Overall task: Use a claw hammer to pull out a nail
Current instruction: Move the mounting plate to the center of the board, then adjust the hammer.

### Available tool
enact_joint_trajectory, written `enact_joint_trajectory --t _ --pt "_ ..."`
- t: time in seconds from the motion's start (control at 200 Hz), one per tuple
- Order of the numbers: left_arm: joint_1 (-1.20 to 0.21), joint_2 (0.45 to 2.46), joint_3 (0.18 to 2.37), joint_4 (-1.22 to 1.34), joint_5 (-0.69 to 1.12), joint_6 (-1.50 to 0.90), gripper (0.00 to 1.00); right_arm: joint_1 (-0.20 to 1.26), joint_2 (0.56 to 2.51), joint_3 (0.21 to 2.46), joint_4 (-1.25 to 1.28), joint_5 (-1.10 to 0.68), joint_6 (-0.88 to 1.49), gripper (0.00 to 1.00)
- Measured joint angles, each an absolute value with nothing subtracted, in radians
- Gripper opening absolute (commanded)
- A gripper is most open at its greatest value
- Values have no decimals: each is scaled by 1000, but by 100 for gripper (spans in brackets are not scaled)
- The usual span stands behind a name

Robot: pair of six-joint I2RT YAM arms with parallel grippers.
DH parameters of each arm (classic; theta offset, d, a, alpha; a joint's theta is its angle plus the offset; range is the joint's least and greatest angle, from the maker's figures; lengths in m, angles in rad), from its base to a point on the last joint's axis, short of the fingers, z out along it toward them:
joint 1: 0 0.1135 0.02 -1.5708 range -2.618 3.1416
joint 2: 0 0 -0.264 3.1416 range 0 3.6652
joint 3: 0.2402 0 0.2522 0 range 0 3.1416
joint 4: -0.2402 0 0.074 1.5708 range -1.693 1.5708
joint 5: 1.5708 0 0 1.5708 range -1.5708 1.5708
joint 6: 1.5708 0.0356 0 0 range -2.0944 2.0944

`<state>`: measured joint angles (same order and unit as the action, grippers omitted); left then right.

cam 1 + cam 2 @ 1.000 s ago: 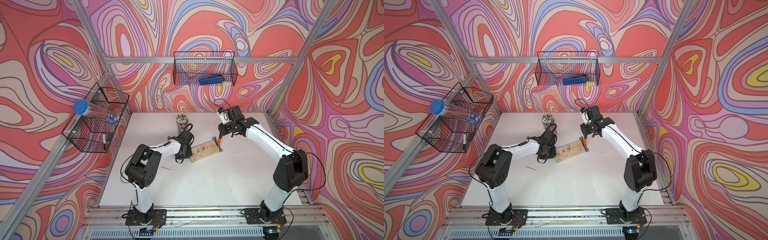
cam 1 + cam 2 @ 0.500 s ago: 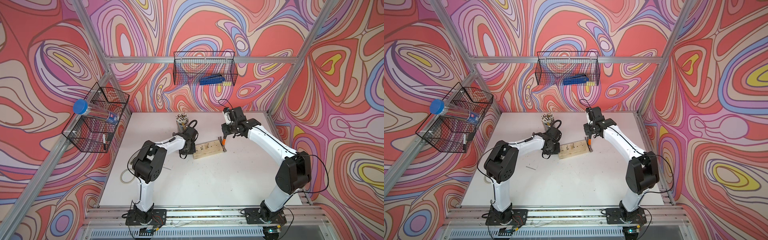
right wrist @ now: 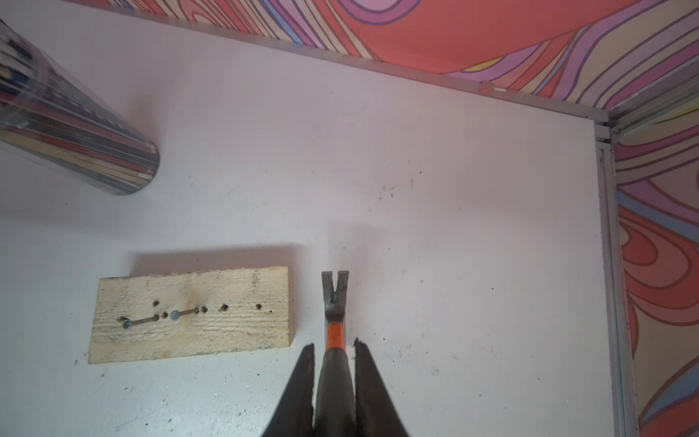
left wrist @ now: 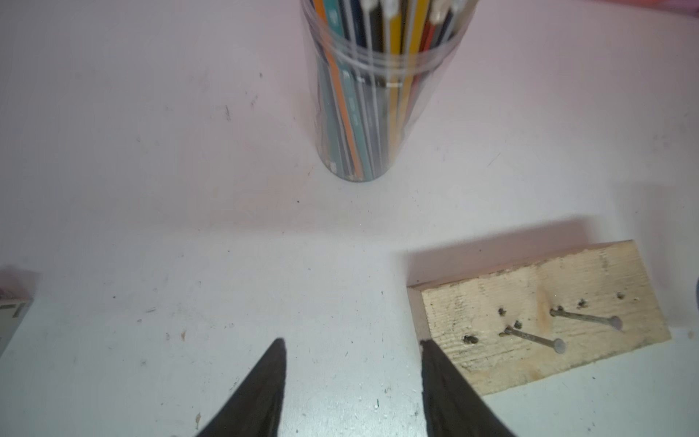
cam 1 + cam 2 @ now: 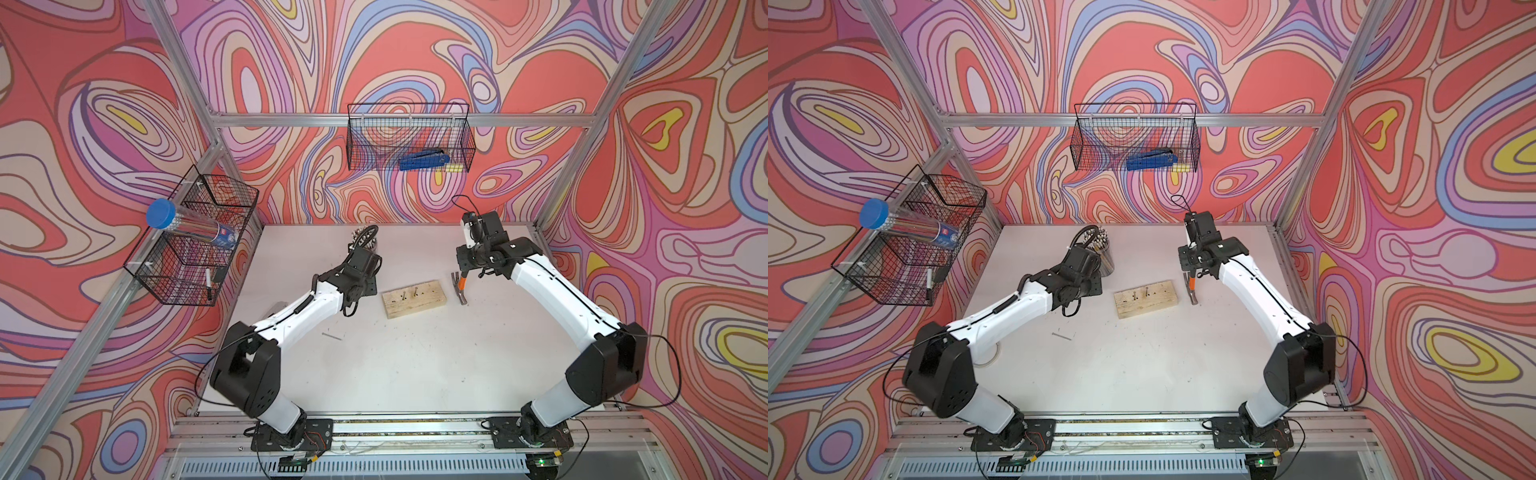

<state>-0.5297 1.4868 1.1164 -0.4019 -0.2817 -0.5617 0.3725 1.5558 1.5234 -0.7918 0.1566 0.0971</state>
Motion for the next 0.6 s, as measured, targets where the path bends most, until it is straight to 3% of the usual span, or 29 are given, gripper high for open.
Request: enact_joint_trajectory --t 0.045,0.09,0.321,0.466,0.596 --pt "-524 1428 1068 -359 -282 -561 94 373 1529 1528 -795 140 102 0" --pt "-518 1371 1022 -313 -280 -553 100 373 1504 1536 -797 114 112 0" --pt "-485 1251 923 -150 -164 -564 99 373 1417 1539 -791 -43 178 0" --pt "-468 1246 877 -54 -23 -584 82 368 1373 1533 -762 -147 236 0" --pt "-467 1232 773 79 117 -629 80 326 1302 1467 -673 -267 317 0"
